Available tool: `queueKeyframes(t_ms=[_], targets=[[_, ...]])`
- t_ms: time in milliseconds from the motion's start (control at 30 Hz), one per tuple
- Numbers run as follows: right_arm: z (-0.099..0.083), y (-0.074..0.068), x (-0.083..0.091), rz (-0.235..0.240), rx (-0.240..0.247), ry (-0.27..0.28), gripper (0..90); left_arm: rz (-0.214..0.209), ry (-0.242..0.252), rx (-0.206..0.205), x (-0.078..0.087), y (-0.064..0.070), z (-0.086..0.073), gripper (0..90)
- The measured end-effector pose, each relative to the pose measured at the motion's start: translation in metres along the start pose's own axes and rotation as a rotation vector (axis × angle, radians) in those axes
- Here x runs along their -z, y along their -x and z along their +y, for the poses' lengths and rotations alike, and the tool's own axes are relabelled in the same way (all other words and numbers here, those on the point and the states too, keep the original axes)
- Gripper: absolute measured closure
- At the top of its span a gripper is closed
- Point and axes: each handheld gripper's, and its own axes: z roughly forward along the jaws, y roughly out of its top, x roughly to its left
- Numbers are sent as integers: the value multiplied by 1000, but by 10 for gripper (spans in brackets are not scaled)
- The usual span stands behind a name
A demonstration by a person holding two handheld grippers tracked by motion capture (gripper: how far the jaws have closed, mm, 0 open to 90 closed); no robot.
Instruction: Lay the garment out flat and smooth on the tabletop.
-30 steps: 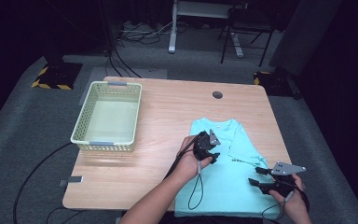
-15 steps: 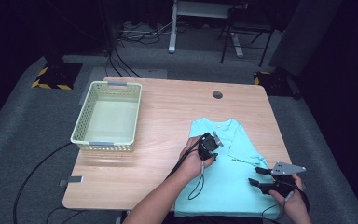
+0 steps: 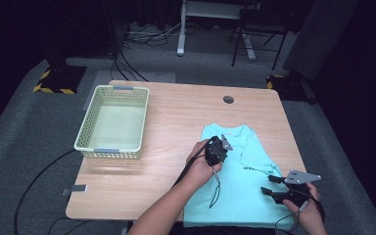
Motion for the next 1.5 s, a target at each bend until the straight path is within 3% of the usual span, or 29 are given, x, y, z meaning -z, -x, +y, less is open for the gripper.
queueKeyframes(t_ms=[267, 633, 867, 967, 1067, 1100, 1133, 1167, 1233, 1267, 1500], targets=[[0, -1, 0, -6, 0, -1, 397, 22, 56, 53, 28, -14, -6, 869], [0, -1, 0, -10, -6, -1, 396, 84, 102, 138, 65, -43, -31, 867], [0, -2, 0, -11, -5, -2, 395, 123, 79, 207, 75, -60, -52, 863], [0, -2, 0, -11, -5, -2, 395, 164, 71, 241, 79, -67, -64, 856], [0, -2, 0, -11, -5, -2, 395, 179, 58, 317, 85, -76, -81, 816], [0, -2, 0, -11, -5, -2, 395, 181, 59, 335, 87, -77, -85, 753], [0, -2, 0, -11, -5, -2, 395, 201, 62, 341, 89, -77, -90, 753], [0, -2, 0, -11, -6, -2, 395, 238, 65, 333, 93, -77, -96, 713], [0, -1, 0, -10, -6, -2, 395, 233, 80, 339, 97, -77, -100, 642], [0, -2, 0, -11, -6, -2, 395, 237, 94, 336, 99, -76, -101, 560], [0, -2, 0, -11, -5, -2, 395, 232, 171, 319, 106, -66, -94, 440]])
